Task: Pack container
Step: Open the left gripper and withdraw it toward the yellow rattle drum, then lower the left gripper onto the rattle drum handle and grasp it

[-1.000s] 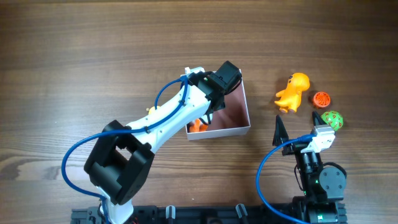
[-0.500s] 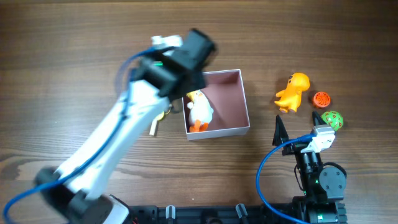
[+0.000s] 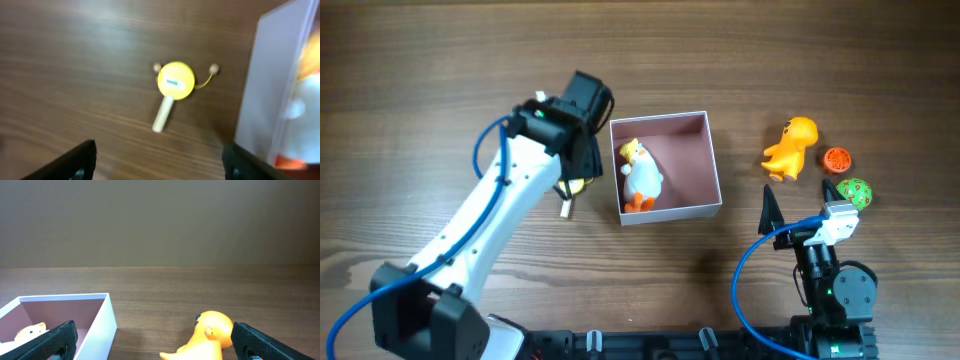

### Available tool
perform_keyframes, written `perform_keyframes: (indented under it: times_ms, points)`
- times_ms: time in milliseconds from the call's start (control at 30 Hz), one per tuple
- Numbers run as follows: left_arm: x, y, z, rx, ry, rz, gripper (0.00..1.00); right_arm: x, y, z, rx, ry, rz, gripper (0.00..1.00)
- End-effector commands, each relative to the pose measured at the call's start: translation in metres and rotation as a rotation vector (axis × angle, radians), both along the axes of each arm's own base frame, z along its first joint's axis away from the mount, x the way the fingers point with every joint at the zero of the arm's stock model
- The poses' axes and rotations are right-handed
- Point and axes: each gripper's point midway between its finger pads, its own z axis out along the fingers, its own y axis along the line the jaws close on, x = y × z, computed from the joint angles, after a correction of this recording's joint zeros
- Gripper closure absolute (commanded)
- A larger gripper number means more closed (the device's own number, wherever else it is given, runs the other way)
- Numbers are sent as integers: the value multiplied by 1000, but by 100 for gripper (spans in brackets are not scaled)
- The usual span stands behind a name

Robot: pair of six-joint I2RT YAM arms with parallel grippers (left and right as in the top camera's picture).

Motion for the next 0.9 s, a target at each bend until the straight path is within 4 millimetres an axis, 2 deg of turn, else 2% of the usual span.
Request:
perform_keyframes:
  times_ms: [0, 33, 133, 400, 667, 867]
  points:
    - [-14, 2, -40, -8, 73, -59, 12, 0, 0, 1, 12, -4, 2, 0]
    - [-18, 4, -50, -5, 81, -57, 11, 0, 0, 1, 12, -4, 2, 0]
    - [-23, 8, -65, -18, 105, -67, 9, 0, 0, 1, 11, -4, 2, 0]
    - [-15, 6, -74, -119, 115, -145, 1, 0, 0, 1, 11, -4, 2, 0]
    - [-27, -3, -99, -184, 138, -203, 1, 0, 0, 1, 12, -4, 2, 0]
    - [-27, -4, -106, -190, 126, -205, 1, 0, 0, 1, 11, -4, 2, 0]
